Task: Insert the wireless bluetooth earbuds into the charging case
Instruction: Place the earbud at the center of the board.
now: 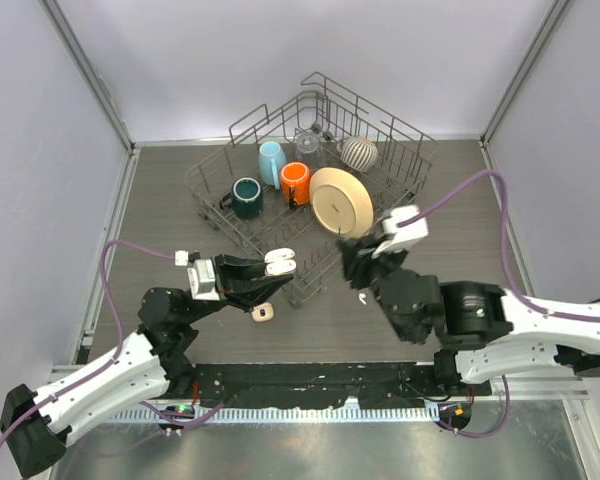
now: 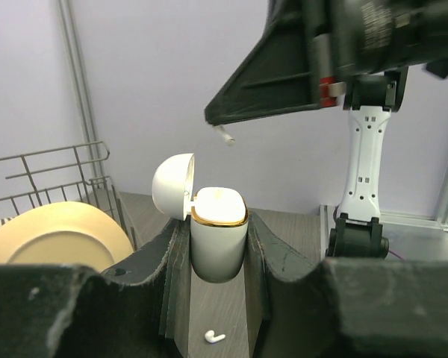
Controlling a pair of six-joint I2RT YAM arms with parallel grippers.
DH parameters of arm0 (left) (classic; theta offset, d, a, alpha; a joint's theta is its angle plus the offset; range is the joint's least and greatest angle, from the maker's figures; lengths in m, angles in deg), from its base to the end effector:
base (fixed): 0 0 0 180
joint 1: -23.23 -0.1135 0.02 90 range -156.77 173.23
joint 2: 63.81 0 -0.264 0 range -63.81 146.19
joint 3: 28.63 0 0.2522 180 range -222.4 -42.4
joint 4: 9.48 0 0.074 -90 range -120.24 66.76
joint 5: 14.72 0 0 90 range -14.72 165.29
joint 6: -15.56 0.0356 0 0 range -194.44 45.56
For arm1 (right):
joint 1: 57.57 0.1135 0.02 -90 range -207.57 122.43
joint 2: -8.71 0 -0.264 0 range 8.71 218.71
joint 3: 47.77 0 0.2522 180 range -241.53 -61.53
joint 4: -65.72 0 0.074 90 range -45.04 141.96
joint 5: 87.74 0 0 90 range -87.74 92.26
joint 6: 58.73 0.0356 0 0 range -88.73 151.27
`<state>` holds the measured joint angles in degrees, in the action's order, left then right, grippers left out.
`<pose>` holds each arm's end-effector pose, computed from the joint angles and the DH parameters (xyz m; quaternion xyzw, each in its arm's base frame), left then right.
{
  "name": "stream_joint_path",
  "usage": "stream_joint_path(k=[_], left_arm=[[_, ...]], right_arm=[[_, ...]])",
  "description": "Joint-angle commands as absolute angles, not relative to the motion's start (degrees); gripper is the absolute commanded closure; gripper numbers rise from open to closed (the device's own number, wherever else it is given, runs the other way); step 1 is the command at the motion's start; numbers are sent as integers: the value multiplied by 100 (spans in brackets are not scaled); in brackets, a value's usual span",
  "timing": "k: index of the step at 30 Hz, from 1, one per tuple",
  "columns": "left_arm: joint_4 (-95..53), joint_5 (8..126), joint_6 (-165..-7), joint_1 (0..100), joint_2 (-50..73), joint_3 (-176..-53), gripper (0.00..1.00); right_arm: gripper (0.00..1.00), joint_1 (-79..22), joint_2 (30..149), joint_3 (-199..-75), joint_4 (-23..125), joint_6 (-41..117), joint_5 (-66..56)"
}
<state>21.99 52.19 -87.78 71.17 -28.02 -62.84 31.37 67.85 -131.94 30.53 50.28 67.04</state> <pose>0.0905 -0.1211 0.3141 0.3113 0.4170 -0.5184 0.6786 0.0359 0.2002 0.4311 -0.0894 0.7277 0.1966 0.6510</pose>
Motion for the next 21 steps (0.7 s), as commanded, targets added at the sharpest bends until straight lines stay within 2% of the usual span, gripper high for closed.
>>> stream_joint_path(k=[1,2,3,5,8,10,15,21], left_arm=[[2264,5366,-8789,7122,-3006,-6419,100],[2264,5375,-8789,7122,-3023,-6402,100],[2290,5375,-8789,7122,-3023,-6393,100],[2325,5375,-8815,7122,-3015,-6367,100],[2387,5314,-8850,7122,-2936,-6428,100],[2369,5235,-8929,7122,-2953,-6463,100],[2151,5217,-9000,7122,-3172,-6481,100],[1825,5436,-8798,7122,-3524,-6376,100]], right_arm=[[99,1981,5945,-13160,-496,8785,6752],[99,1185,5595,-12949,-647,8874,6400],[99,812,5452,-12573,-797,8884,5761],[99,-65,5337,-12219,-877,8902,5344],[99,-868,5774,-11683,-799,8561,4229],[99,-1730,6319,-11235,-457,8349,3413],[99,-3345,6566,-10049,1054,7610,1714],[99,-3806,7058,-9696,1451,7162,1053]])
